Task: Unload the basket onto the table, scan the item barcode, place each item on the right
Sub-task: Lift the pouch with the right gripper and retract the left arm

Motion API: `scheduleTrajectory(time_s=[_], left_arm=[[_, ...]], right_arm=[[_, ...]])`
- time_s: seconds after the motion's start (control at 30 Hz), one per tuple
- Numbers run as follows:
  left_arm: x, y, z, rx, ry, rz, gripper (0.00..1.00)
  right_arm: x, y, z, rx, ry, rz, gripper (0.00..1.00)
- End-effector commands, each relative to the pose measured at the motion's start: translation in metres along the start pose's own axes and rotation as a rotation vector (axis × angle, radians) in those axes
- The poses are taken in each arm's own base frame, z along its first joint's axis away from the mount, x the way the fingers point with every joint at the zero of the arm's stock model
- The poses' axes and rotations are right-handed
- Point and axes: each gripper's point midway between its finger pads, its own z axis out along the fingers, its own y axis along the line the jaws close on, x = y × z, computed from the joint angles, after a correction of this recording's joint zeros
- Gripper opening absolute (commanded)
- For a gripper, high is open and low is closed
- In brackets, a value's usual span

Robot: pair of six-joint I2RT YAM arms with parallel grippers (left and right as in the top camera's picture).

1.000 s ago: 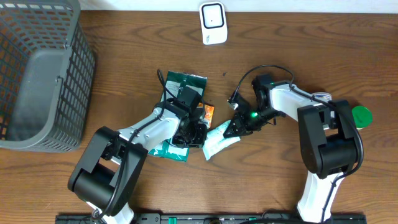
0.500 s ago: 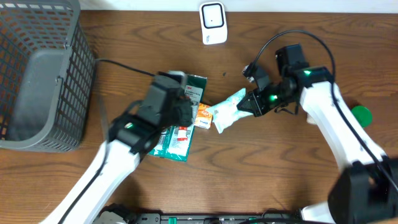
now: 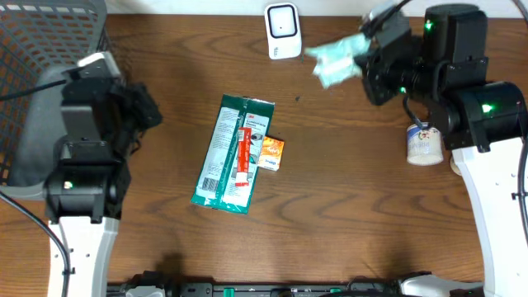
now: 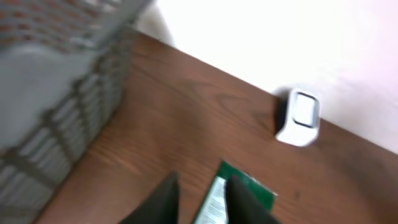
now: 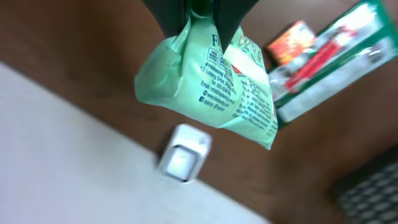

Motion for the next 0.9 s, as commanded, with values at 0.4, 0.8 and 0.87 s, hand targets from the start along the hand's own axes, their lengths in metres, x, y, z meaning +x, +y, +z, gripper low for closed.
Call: scheduleTrajectory(time_s=[0.4, 0.8, 0.87], left_arm=[[0.012, 0.047, 0.049, -0.148, 0.099, -0.05, 0.82], [0.031, 0.056, 0.073, -0.181, 0.176, -0.05, 0.83], [0.031, 0.057, 0.073, -0.182, 0.177, -0.05, 0.83]], right_arm=[[-0.07, -0.031, 0.066, 0.477, -0.137, -0.211, 0.01], [-0.118, -0.015, 0.108, 0.524, -0.05, -0.472, 0.01], [-0.122, -0.021, 0.112, 0.576, -0.028, -0.502, 0.01]])
